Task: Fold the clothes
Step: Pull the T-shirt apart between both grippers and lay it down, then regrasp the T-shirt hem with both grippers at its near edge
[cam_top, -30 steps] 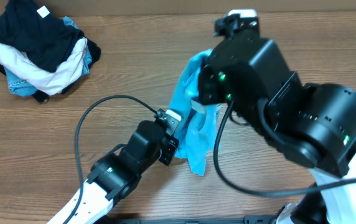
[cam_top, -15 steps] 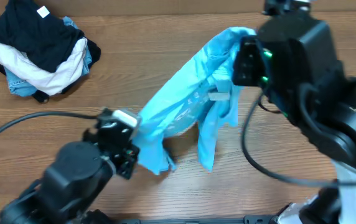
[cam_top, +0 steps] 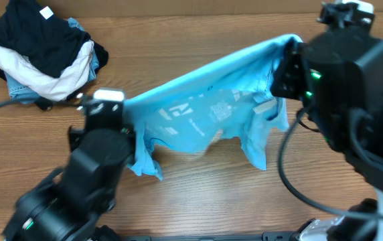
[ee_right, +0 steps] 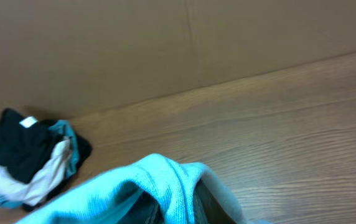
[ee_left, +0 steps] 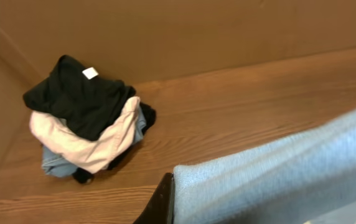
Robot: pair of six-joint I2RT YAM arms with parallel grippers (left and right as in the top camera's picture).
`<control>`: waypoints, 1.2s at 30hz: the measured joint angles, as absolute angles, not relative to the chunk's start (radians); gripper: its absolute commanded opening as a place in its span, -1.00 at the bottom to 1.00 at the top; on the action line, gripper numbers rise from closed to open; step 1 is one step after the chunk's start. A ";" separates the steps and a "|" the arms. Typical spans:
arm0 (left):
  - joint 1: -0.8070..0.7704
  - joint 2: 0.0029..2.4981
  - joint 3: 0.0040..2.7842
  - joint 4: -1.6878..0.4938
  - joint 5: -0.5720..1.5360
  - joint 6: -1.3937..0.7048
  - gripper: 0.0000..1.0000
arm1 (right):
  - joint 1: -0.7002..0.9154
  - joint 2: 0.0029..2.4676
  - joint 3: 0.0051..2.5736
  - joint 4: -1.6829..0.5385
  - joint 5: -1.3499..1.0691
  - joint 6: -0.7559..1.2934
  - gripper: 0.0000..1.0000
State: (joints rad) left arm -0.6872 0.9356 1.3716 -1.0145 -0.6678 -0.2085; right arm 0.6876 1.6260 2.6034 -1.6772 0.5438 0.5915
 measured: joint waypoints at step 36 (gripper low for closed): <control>-0.373 1.183 1.389 -1.056 -0.091 -0.204 1.00 | 0.164 1.880 2.569 -1.695 0.156 0.539 1.00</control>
